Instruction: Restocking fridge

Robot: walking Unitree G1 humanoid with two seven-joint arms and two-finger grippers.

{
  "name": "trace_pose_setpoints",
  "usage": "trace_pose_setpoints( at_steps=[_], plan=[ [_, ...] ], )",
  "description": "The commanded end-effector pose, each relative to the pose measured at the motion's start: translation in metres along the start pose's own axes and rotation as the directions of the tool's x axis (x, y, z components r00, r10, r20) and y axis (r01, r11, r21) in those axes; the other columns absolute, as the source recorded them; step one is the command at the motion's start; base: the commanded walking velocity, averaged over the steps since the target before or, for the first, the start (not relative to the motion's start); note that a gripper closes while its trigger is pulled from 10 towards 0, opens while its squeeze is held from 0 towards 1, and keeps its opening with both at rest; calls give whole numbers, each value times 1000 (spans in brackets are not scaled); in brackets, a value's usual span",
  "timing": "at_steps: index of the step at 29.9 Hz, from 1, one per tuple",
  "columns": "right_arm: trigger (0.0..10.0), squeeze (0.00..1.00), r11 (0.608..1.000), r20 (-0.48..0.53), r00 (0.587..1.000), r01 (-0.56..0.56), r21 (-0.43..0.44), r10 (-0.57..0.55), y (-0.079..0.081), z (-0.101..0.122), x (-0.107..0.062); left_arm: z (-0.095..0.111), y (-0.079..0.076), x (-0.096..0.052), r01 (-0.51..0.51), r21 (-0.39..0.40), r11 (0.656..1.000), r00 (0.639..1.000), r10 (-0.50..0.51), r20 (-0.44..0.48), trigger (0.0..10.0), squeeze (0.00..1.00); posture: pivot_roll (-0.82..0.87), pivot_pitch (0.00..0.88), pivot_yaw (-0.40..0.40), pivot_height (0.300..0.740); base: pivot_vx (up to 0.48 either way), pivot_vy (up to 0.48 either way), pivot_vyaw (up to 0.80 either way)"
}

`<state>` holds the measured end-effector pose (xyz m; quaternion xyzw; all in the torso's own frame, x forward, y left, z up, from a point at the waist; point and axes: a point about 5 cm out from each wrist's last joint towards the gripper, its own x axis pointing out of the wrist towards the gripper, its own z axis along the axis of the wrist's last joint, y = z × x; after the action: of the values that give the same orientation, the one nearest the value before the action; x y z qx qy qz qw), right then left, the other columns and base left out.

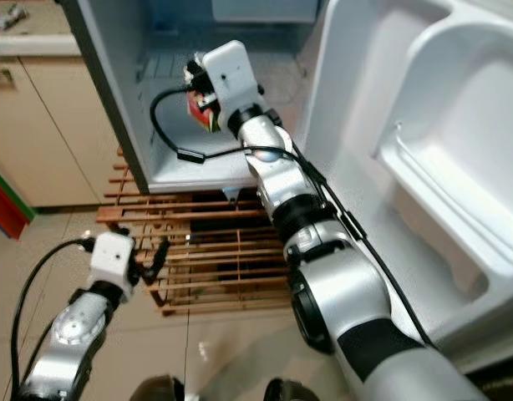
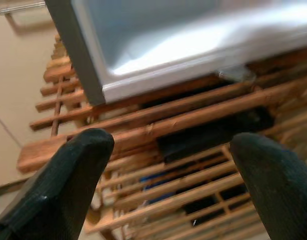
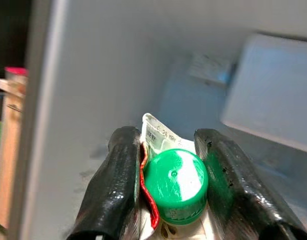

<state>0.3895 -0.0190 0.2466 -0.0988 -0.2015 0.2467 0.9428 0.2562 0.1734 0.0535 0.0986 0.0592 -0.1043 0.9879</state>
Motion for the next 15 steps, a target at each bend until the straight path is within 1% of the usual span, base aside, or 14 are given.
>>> trace_pose_setpoints(
  at_steps=[1,3,7,13,15],
  plan=[
    [0,0,1000,31,999,12,-15,-11,-3,8,4,10,-2,0,21,-6,1000,998,-20,58,10000,0,209,81,-49,740,0,0,0],
    [0,0,1000,36,999,11,-13,-10,-2,9,6,9,-3,-4,25,-31,999,997,-23,71,10000,0,221,89,-62,740,0,0,0],
    [0,0,1000,32,999,2,-5,-2,2,8,7,0,-4,-12,34,7,999,997,-34,64,10000,0,249,97,-83,740,0,0,0],
    [0,0,1000,52,999,-4,-4,4,6,10,7,1,-8,-12,38,18,999,997,-39,71,10000,0,264,97,-82,740,0,0,0],
    [0,0,1000,57,998,1,-2,-1,4,9,6,4,-8,-13,34,10,999,995,-35,98,10000,0,261,104,-84,740,0,0,0]
  ],
)
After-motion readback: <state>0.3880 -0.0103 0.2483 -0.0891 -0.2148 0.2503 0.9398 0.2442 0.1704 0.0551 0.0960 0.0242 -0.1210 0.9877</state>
